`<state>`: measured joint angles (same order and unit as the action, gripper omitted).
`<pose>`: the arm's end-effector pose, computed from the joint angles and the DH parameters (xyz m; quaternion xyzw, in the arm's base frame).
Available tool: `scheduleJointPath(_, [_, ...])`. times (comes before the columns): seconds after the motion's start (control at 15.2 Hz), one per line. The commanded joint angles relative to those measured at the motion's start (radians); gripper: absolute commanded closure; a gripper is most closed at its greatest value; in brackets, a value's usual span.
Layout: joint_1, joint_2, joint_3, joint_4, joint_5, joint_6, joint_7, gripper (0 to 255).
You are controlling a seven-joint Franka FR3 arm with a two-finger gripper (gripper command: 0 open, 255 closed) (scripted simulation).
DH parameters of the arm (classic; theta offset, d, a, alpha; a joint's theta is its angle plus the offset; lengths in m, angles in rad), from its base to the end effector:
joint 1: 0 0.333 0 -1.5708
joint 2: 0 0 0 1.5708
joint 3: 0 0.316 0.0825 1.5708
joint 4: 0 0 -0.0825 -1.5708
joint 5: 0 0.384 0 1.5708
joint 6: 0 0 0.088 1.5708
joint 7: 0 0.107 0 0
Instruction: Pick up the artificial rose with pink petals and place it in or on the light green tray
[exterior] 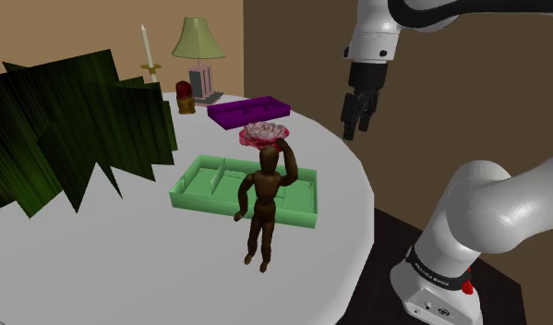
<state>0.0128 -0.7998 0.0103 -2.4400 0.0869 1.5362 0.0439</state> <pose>0.2958 0.0171 0.5528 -0.9978 0.0129 0.0532 0.0381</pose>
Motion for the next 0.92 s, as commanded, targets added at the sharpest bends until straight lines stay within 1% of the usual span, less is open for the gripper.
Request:
scheduleJointPath(0.0, [0.0,0.0,0.0,0.0,0.0,0.0,0.0,0])
scheduleJointPath(0.26, [-0.016,0.149,-0.085,0.071,0.028,0.074,-0.063,0])
scheduleJointPath(0.46, [-0.021,0.265,-0.148,0.137,0.063,0.115,-0.115,0])
scheduleJointPath(0.66, [-0.022,0.386,-0.209,0.213,0.113,0.141,-0.173,0])
scheduleJointPath(0.86, [-0.023,0.511,-0.266,0.301,0.177,0.151,-0.235,0])
